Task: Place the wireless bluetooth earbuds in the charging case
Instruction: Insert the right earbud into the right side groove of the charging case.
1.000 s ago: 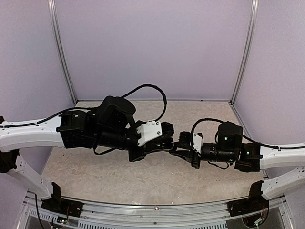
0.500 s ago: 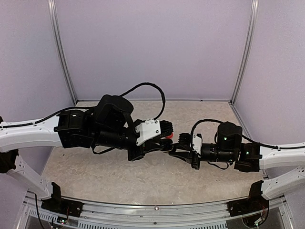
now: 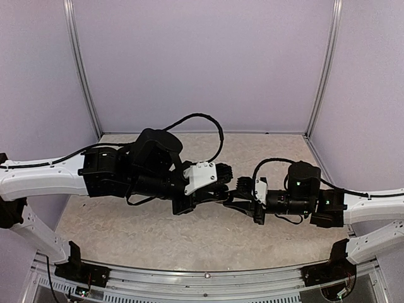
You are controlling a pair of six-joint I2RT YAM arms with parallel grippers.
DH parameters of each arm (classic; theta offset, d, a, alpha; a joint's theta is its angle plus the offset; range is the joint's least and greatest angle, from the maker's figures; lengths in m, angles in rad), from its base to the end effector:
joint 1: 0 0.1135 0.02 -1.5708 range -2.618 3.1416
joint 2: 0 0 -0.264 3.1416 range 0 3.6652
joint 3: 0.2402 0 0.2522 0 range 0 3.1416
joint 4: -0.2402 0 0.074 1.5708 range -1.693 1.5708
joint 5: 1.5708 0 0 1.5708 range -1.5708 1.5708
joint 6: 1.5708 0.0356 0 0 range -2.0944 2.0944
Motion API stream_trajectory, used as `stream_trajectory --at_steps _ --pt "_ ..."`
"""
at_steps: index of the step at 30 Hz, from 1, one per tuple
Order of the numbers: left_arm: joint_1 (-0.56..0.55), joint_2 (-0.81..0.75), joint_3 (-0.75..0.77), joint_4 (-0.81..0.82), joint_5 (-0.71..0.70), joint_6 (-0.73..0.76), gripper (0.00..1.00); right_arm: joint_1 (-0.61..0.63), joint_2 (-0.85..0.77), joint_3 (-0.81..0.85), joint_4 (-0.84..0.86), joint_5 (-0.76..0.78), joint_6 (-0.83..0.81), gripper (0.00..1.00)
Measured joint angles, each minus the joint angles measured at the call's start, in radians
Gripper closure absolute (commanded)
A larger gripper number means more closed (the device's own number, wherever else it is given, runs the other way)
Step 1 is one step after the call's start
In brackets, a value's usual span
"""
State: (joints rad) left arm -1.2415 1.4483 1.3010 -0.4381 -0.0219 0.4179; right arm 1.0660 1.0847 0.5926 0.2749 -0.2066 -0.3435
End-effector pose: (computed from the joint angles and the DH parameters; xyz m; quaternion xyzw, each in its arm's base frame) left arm 0.1075 -0.3122 0.3384 0.6465 0.5986 -0.1805 0.4373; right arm 0.1132 0.2199 0.2606 -0.5515 0.5489 0.2954 0.5543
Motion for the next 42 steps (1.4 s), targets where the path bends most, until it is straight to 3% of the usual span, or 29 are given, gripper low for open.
stream_trajectory --at_steps 42 --pt "-0.019 0.048 0.033 0.010 0.023 0.029 0.83 0.019 -0.010 -0.029 -0.018 -0.010 -0.011 1.00"
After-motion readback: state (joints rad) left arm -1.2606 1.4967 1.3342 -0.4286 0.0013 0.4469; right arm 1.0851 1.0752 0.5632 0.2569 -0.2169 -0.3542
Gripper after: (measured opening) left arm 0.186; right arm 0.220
